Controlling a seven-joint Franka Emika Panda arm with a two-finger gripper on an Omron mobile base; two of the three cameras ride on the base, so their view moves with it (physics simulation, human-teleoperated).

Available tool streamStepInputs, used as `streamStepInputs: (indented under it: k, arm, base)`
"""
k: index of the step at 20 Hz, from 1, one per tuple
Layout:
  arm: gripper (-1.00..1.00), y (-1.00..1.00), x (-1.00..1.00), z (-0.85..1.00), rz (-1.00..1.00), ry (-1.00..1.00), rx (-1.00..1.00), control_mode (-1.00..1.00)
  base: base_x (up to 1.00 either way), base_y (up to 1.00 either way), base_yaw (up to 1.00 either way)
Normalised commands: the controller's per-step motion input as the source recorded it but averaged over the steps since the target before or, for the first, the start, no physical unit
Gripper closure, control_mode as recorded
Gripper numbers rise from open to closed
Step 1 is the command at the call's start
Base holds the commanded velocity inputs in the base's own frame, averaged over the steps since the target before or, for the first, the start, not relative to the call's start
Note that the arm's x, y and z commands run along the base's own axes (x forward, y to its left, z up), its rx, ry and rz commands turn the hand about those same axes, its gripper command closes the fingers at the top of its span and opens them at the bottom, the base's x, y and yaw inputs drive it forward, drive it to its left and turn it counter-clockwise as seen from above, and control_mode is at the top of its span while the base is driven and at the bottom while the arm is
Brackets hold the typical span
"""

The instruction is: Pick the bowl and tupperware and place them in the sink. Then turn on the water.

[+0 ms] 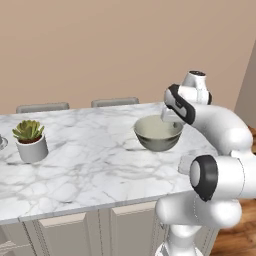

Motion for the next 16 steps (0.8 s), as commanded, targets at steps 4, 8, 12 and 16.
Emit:
streamStepInputs:
  k: [4,8,12,16]
  arm:
    - [1.0,-0.16,-0.08,0.17,-0.02,0.0,0.08,-1.0]
    - [1.0,-0.04,-0.08,0.09,-0.01,0.0,0.01,-1.0]
    - [1.0,-0.01,-0.11,0.08,0.0,0.0,0.0,-1.0]
    - [1.0,-0.01,-0.3,0.08,0.0,0.0,0.0,-1.0]
  base:
    - [0.0,0.0,0.0]
    - [0.0,0.0,0.0]
    - [0.0,0.0,0.0]
    - [0.0,0.0,0.0]
